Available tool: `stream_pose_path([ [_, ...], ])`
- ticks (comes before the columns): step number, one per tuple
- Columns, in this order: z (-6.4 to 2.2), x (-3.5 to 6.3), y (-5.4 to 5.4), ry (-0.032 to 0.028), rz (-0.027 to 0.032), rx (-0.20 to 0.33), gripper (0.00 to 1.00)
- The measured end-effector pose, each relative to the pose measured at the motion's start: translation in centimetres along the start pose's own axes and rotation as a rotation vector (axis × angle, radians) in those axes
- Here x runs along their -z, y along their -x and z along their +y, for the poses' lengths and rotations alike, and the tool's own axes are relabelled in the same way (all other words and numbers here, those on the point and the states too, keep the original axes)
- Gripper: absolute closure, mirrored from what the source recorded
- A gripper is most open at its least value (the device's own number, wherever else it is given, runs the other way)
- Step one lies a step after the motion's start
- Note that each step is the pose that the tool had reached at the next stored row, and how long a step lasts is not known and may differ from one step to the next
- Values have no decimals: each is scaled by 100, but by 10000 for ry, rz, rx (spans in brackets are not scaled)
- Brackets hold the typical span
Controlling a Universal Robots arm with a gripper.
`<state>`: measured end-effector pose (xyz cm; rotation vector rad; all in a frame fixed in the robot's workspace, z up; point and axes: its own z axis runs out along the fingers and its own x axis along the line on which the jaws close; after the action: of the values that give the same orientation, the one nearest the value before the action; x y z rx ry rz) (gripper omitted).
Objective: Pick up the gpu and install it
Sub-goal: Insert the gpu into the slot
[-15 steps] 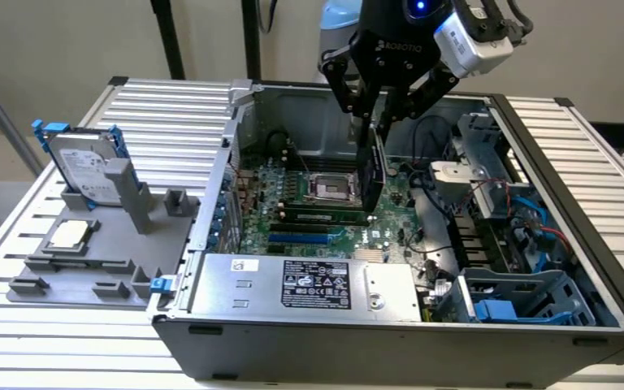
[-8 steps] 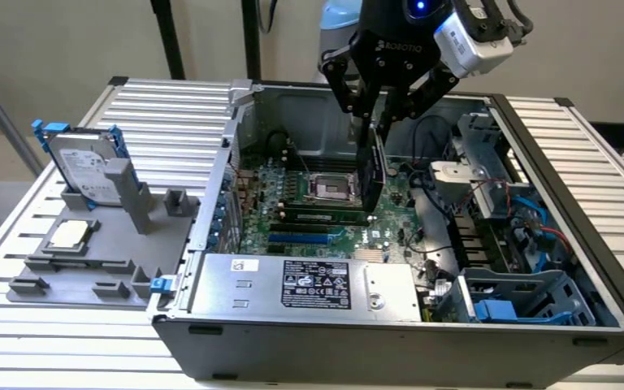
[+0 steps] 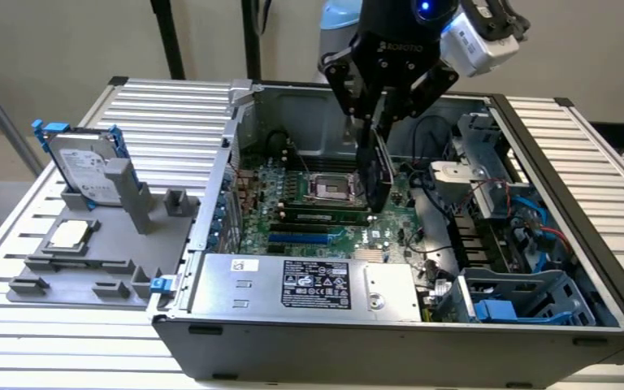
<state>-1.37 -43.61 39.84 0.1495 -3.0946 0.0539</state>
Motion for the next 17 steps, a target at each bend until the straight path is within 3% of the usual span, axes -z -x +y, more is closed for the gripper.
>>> stream_pose_path([
  [17, 1, -24, 1, -140, -113, 3079, 74],
])
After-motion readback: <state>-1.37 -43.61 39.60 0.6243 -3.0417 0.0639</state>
